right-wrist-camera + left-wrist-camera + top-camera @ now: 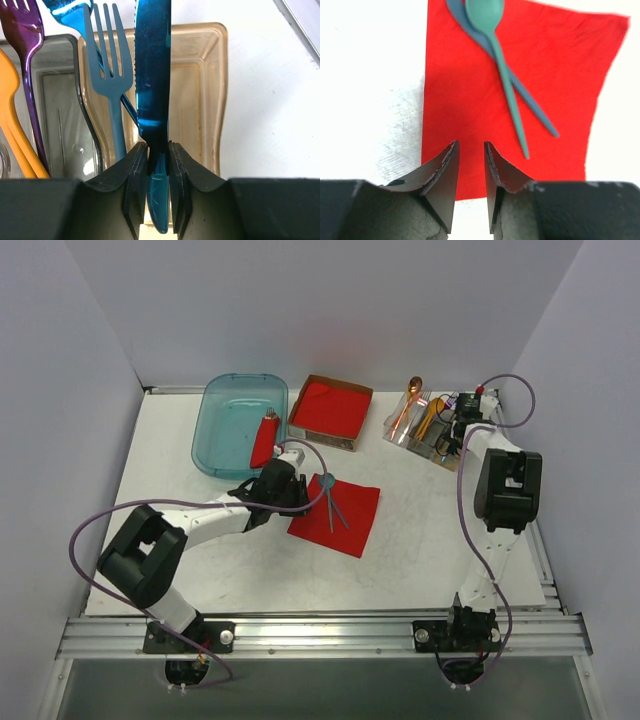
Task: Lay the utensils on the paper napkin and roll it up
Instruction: Pick up the utensils from the container.
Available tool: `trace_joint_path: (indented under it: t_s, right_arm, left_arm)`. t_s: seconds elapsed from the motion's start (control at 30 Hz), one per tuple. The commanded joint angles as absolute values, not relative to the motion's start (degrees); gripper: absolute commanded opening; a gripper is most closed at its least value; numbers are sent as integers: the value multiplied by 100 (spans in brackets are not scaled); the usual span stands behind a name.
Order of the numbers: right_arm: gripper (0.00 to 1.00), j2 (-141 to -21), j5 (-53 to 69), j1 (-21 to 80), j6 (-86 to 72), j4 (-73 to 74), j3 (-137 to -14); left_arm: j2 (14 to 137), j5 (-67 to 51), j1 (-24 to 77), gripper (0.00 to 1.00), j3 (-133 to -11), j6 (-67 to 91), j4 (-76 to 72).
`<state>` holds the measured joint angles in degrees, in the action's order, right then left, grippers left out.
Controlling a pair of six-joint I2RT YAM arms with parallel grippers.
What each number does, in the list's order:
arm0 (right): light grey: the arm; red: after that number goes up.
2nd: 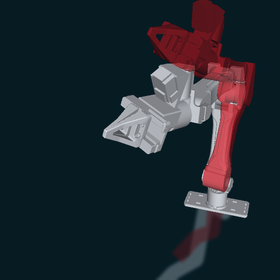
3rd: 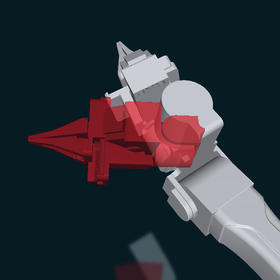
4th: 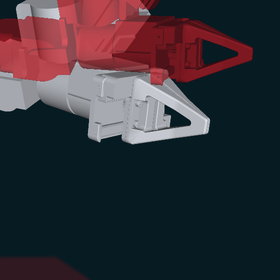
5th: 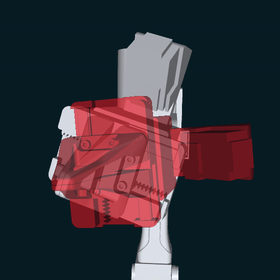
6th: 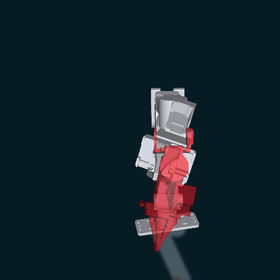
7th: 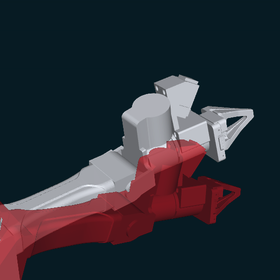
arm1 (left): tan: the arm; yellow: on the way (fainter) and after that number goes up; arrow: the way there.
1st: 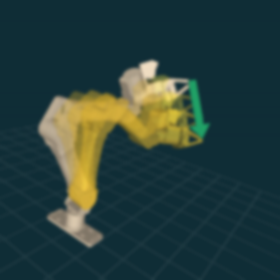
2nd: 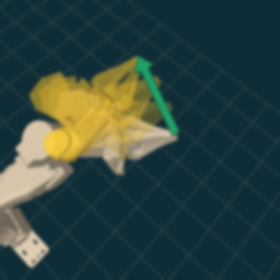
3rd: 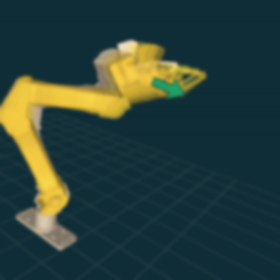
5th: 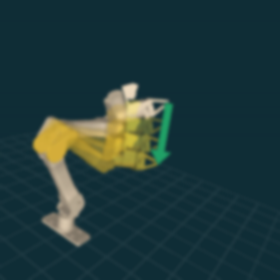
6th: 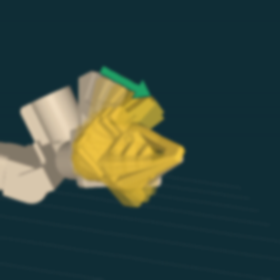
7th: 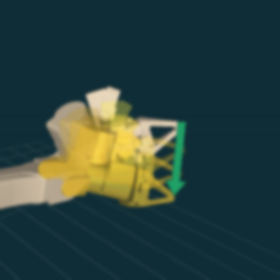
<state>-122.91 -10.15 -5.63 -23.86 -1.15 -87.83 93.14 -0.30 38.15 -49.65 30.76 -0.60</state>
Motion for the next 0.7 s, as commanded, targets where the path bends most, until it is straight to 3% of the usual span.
trace_joint_path:
  t_s: [0.0,0.43,0.67]
  right_arm:
    - [4,-11603,-1309,-562,-2364,-281,-8710]
    - [1,-10776,-1029,-545,-2241,-659,-8324]
    - [0,-10380,306,-361,-1732,-643,-8367]
  left_arm:
    - [8921,167,3849,36,-5045,2962,-26]
    - [8280,290,4113,39,-4588,2980,-141]
    - [8139,273,4175,39,-4439,2944,-88]
